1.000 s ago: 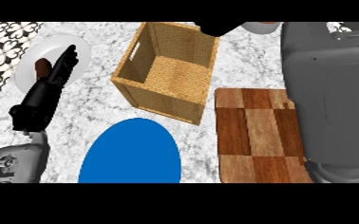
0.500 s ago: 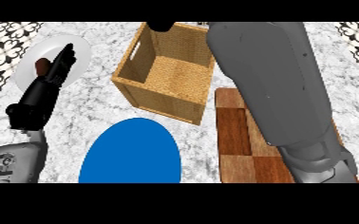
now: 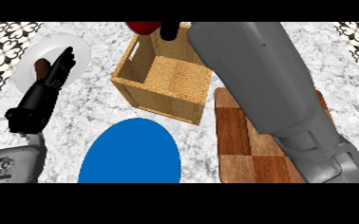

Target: Pick the can from the cutting board and place it in the basket

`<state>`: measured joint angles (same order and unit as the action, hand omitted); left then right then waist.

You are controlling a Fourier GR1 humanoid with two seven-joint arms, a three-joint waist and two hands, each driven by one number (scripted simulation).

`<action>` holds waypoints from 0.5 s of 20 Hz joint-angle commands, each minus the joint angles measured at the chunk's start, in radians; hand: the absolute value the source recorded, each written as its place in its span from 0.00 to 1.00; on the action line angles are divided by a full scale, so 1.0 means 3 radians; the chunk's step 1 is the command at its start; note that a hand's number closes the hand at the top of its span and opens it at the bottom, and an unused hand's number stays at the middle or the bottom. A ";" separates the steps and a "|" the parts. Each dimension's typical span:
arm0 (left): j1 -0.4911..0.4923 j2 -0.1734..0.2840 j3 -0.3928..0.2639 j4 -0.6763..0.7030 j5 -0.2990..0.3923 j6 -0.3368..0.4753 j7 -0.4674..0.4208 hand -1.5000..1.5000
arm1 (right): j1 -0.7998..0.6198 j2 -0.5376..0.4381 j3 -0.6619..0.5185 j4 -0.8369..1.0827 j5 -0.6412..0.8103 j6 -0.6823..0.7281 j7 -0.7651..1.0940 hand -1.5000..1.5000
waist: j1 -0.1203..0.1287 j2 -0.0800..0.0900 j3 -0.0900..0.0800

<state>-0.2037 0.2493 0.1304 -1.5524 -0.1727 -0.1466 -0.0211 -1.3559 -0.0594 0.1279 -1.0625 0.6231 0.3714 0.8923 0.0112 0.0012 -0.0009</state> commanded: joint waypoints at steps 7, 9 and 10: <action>0.0052 -0.0048 -0.0015 -0.0042 -0.0019 0.0011 -0.0020 0.50 | 0.0096 0.0039 -0.0113 0.0217 -0.0138 0.0336 -0.0187 0.00 | -0.0001 -0.0001 0.0002; 0.0055 -0.0053 -0.0026 -0.0190 0.0023 -0.0026 0.0181 0.50 | -0.0096 0.0142 -0.0220 0.0260 -0.0196 0.0309 -0.0095 0.00 | 0.0015 -0.0005 0.0002; -0.0208 -0.0027 0.0039 0.0059 0.0023 0.0004 0.0207 0.50 | 0.0037 0.0170 -0.0154 0.0212 -0.0145 0.0261 -0.0143 0.00 | -0.0017 -0.0001 0.0002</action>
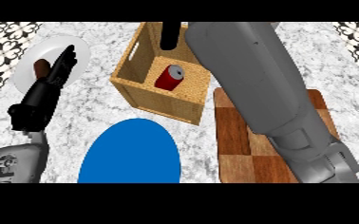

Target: Pick the can from the cutting board and place it in the basket

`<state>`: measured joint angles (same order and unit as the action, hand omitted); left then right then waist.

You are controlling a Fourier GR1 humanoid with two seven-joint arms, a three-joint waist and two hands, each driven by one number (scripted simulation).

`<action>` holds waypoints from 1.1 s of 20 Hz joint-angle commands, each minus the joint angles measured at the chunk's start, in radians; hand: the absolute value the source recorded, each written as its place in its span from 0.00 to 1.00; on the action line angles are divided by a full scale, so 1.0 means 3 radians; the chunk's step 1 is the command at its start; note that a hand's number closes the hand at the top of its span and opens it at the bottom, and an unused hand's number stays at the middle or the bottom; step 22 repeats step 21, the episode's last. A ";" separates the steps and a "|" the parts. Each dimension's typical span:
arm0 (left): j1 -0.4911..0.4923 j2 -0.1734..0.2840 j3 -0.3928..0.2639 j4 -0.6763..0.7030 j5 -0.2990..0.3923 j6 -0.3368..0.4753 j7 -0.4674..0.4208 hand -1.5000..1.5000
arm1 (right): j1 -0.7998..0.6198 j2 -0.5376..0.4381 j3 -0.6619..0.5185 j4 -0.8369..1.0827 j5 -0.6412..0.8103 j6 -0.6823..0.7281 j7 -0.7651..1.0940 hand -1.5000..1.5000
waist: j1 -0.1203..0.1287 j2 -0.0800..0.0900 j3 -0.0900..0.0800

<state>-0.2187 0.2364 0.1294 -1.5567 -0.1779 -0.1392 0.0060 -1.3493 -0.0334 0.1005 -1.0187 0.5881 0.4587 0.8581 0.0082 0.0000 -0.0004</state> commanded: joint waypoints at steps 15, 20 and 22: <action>0.0054 0.0035 0.0053 0.0115 0.0018 -0.0053 -0.0215 0.50 | 0.0311 -0.0259 -0.1036 -0.0543 0.0000 -0.1766 -0.0142 0.00 | -0.0024 0.0004 0.0002; 0.0077 0.0155 0.0226 0.0094 0.0161 -0.0146 -0.0131 0.50 | 0.0713 -0.0495 -0.1263 -0.0984 -0.0087 -0.1866 -0.0114 0.00 | -0.0070 -0.0013 0.0002; 0.0103 0.0134 0.0152 0.0060 0.0074 -0.0118 -0.0182 0.50 | 0.0837 -0.0515 -0.1256 -0.1046 -0.0067 -0.1905 -0.0175 0.00 | -0.0060 -0.0010 0.0002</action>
